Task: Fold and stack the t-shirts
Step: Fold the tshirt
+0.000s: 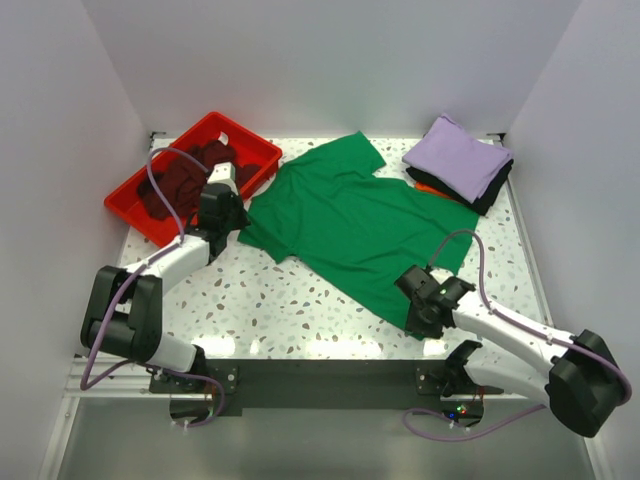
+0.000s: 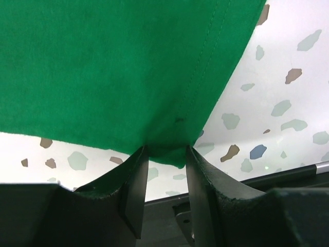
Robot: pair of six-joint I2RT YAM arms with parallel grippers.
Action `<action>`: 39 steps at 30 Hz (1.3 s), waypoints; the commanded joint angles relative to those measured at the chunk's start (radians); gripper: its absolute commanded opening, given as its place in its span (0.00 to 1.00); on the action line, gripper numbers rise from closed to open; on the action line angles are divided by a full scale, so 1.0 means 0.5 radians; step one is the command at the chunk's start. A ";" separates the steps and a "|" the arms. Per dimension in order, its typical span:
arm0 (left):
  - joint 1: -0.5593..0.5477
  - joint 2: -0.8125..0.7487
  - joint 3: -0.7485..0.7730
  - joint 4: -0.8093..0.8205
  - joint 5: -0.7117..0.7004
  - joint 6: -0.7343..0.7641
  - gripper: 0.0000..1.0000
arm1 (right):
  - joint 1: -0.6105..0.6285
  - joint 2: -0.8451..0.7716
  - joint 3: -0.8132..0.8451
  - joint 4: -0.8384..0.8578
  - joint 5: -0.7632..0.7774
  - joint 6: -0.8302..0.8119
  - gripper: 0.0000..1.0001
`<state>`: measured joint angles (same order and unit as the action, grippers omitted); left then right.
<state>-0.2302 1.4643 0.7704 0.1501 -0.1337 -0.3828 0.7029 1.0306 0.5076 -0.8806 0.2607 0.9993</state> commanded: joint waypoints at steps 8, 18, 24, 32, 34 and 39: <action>0.016 0.023 0.045 0.071 0.010 -0.023 0.00 | 0.064 -0.009 0.007 -0.138 -0.006 0.091 0.39; 0.019 -0.023 0.027 0.053 0.010 -0.032 0.00 | 0.094 0.053 -0.036 0.028 -0.015 0.075 0.32; 0.016 -0.075 0.006 0.031 0.010 -0.047 0.00 | 0.101 0.102 0.022 -0.030 -0.040 -0.001 0.08; 0.016 -0.277 -0.034 -0.113 -0.070 -0.084 0.00 | 0.119 0.090 0.181 -0.254 -0.058 -0.142 0.00; 0.013 -0.336 -0.089 -0.125 -0.067 -0.109 0.00 | 0.122 0.068 0.197 -0.319 -0.077 -0.176 0.00; 0.009 -0.529 -0.212 -0.196 -0.070 -0.164 0.00 | 0.137 -0.012 0.240 -0.398 -0.169 -0.244 0.00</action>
<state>-0.2295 1.2564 0.6968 0.0761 -0.1463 -0.4316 0.7624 1.0565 0.5846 -1.0019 0.2127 0.9161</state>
